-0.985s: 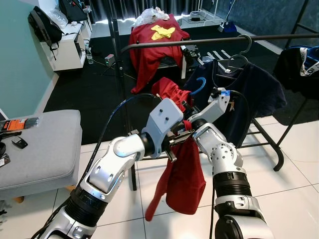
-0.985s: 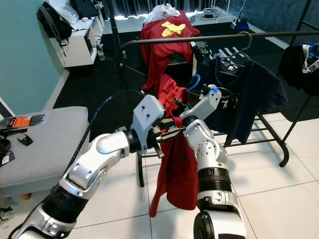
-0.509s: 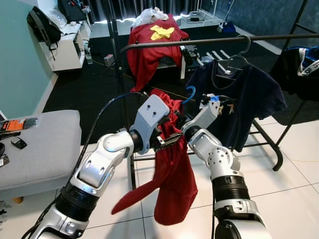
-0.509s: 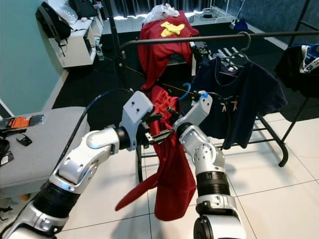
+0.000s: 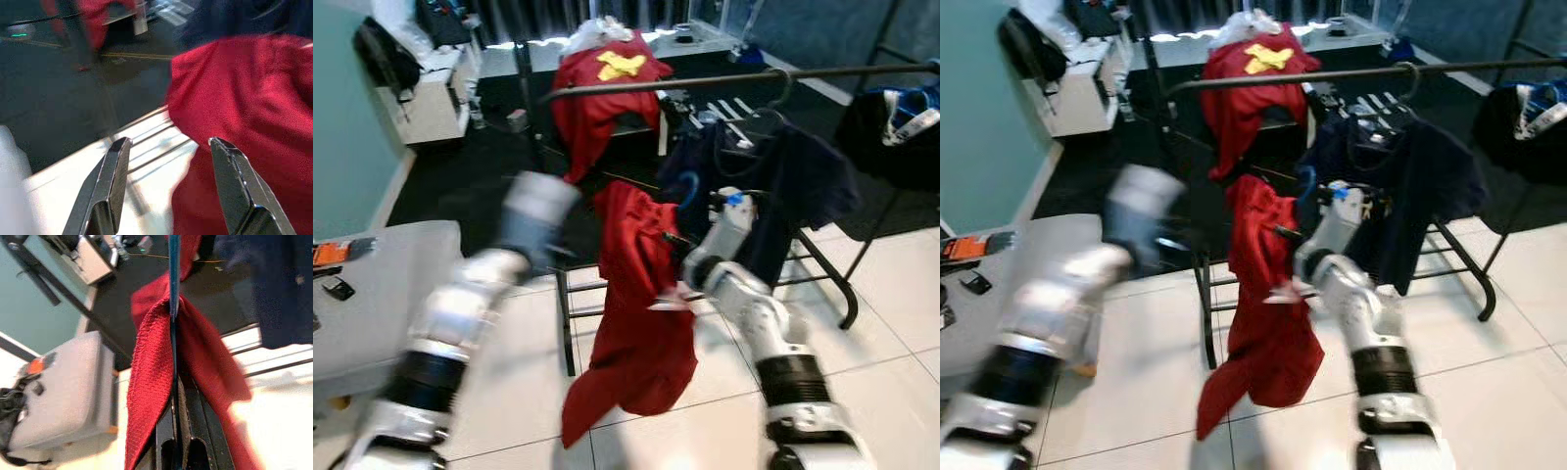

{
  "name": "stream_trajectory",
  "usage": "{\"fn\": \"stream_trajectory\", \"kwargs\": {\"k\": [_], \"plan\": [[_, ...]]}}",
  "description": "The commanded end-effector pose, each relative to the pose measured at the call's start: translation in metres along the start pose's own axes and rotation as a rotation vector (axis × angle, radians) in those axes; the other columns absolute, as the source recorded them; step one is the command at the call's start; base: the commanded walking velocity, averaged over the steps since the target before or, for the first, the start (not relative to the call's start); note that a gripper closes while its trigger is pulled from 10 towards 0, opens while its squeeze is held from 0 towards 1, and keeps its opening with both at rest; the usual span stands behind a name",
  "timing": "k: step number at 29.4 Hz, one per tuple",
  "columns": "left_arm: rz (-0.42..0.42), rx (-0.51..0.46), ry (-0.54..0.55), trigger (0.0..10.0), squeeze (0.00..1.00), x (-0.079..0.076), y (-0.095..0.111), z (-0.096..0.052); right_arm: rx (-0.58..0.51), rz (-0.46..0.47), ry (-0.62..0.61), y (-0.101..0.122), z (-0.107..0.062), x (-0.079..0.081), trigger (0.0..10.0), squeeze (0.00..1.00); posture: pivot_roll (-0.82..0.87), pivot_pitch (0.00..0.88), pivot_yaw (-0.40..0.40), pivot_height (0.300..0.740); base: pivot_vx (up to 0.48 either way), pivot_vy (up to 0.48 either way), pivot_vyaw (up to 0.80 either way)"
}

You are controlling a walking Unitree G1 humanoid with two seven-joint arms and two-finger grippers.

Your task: Hang hanger

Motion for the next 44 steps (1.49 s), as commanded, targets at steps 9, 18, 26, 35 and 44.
{"fn": "stream_trajectory", "kwargs": {"k": [9, 18, 26, 35, 44], "plan": [[-0.067, -0.061, -0.367, 10.0, 0.0, -0.035, -0.003, -0.021, -0.051, -0.022, 0.016, 0.012, 0.001, 0.0, 10.0, 0.0, 0.06, 0.064, 0.036, 0.74, 0.0, 0.0, 0.0], [0.21, 0.212, 0.025, 10.0, 0.0, 0.0, -0.051, -0.01, 0.115, -0.746, 0.286, -0.014, -0.007, 0.01, 10.0, 0.0, 0.06, 0.06, 0.037, 0.74, 0.0, 0.0, 0.0], [0.181, 0.214, -0.013, 10.0, 0.0, -0.013, -0.059, -0.014, 0.214, -0.763, 0.328, -0.03, -0.012, 0.005, 10.0, 0.0, 0.06, 0.054, 0.033, 0.74, 0.0, 0.0, 0.0], [0.037, 0.158, 0.109, 10.0, 0.0, -0.017, -0.072, -0.012, 0.209, -0.616, 0.047, -0.036, -0.013, -0.034, 10.0, 0.0, 0.06, 0.043, 0.039, 0.74, 0.0, 0.0, 0.0], [0.139, 0.221, 0.184, 10.0, 0.0, -0.022, -0.093, -0.017, 0.507, -0.728, 0.145, -0.098, -0.04, -0.048, 10.0, 0.0, 0.07, 0.041, 0.029, 0.74, 0.0, 0.0, 0.0]]}}
Point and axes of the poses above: a point about 5 cm out from each wrist's last joint towards the gripper, its own z axis pointing out of the wrist towards the gripper, its own y axis along the axis of the wrist's last joint, x = y × z, the point moved 1 cm from there along z, pointing out of the wrist towards the gripper, and after that the axes turned 2 degrees about z, right-handed, at the moved point
